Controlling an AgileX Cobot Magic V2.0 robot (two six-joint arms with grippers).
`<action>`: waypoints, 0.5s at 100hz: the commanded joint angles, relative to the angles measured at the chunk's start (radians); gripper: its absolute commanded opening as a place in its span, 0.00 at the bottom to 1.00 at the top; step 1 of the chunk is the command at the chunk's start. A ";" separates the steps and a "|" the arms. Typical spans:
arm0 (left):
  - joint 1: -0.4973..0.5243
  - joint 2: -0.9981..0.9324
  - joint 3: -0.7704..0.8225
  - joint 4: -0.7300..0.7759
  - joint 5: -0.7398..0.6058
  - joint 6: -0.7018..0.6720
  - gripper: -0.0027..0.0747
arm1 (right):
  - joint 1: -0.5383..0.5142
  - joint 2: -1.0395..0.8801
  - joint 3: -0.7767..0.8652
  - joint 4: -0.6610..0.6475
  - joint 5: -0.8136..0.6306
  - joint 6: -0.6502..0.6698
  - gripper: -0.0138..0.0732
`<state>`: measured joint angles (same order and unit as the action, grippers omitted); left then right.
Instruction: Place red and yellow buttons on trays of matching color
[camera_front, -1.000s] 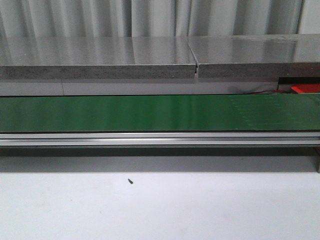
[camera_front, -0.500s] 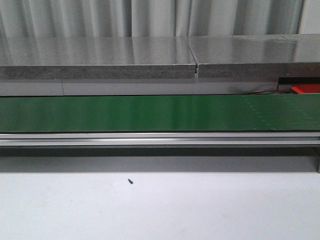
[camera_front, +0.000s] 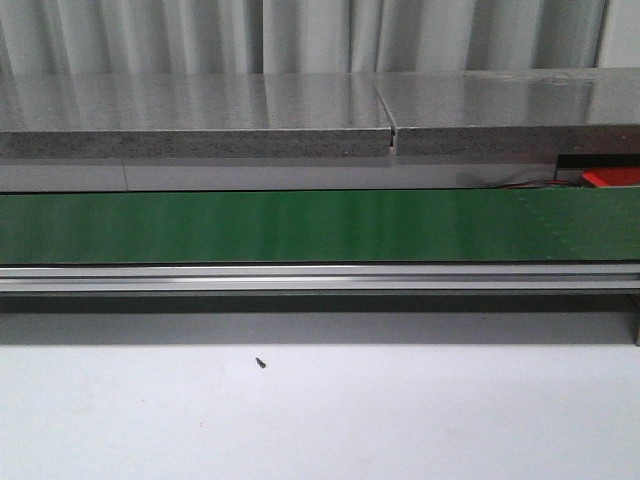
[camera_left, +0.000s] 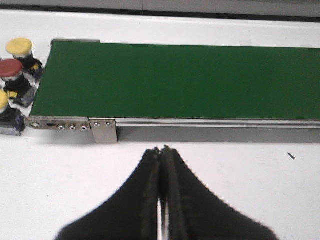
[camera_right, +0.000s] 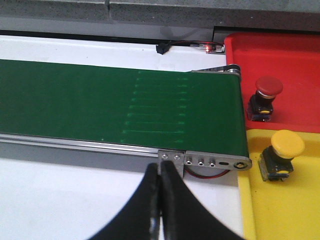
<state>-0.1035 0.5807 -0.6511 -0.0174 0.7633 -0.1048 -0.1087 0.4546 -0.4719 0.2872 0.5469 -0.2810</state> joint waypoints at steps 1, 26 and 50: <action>0.017 0.097 -0.036 0.010 -0.121 -0.072 0.01 | 0.000 0.002 -0.023 0.018 -0.061 -0.008 0.08; 0.194 0.323 -0.110 0.010 -0.128 -0.065 0.22 | 0.000 0.002 -0.023 0.018 -0.061 -0.008 0.08; 0.384 0.502 -0.219 0.010 -0.116 -0.065 0.76 | 0.000 0.002 -0.023 0.018 -0.061 -0.008 0.08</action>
<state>0.2268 1.0364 -0.8030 0.0000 0.6955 -0.1639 -0.1087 0.4546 -0.4705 0.2893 0.5469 -0.2810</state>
